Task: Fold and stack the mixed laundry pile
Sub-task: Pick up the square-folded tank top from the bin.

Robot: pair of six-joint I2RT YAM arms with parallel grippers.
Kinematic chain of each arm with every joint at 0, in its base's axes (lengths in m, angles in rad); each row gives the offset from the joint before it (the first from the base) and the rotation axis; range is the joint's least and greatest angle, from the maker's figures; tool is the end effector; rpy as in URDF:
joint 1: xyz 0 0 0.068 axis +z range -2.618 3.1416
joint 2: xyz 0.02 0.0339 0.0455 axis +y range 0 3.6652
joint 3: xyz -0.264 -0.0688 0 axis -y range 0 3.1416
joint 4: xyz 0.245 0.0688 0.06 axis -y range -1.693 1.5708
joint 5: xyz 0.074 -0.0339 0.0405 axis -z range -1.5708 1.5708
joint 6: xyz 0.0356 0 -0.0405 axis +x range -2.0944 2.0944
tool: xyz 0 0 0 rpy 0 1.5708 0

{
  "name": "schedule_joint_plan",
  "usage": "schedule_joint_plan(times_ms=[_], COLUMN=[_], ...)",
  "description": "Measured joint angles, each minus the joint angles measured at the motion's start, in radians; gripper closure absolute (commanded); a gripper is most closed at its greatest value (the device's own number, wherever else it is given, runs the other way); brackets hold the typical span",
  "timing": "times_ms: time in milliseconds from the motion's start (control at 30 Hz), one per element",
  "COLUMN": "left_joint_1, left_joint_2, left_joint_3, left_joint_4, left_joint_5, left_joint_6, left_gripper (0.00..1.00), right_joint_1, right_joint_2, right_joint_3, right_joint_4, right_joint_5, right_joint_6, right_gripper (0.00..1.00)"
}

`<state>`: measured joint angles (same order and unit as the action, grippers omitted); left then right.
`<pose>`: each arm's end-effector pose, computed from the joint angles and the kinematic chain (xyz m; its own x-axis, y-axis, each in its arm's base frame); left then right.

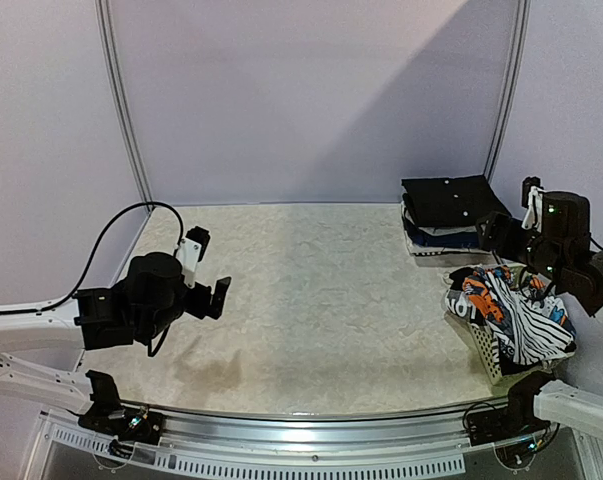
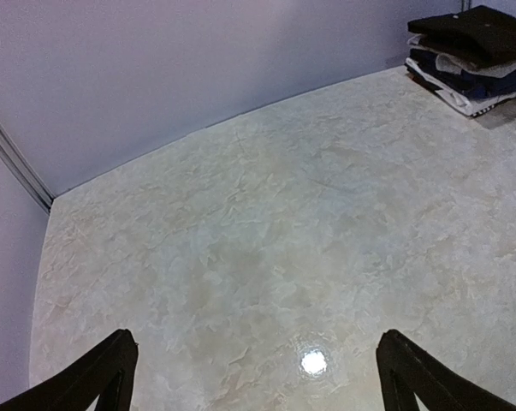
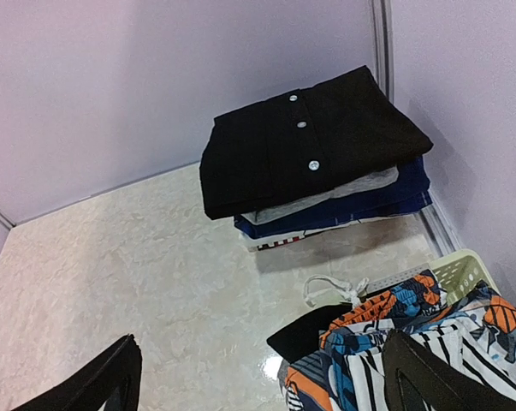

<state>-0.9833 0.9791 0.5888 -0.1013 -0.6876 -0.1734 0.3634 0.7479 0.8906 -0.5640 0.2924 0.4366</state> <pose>0.1361 -0.1636 0.2470 -0.3152 0.2327 -0.9200 0.2829 0.9484 0.1430 0.1523 0.0470 0.3431 -0.3863 0.2863 -0.8768 0.0760 0.9573 0.2791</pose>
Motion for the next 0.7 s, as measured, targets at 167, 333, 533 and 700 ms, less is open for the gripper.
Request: schedule_joint_plan(times_ms=[167,333,533,700], left_joint_1=[0.0,0.0,0.0,0.0], left_joint_2=[0.0,0.0,-0.006,-0.015], left_joint_3=[-0.001,-0.001,-0.001,-0.003], left_joint_4=[0.0,0.0,-0.002,-0.001], left_joint_5=[0.0,0.004,0.011,0.016], left_joint_6=[0.0,0.0,-0.008,-0.014], left_gripper=[0.0,0.0,0.0,0.01], right_joint_1=[0.0,-0.121,-0.32,-0.395], right_joint_2=[-0.002,0.099,0.189,0.188], right_joint_3=[-0.015,-0.018,-0.099,-0.152], right_joint_4=[0.004,0.0,0.0,0.018], right_joint_5=[0.039,-0.002,-0.096,-0.169], right_joint_6=[0.019,0.044,0.102,0.135], right_gripper=[0.01,0.01,0.09,0.16])
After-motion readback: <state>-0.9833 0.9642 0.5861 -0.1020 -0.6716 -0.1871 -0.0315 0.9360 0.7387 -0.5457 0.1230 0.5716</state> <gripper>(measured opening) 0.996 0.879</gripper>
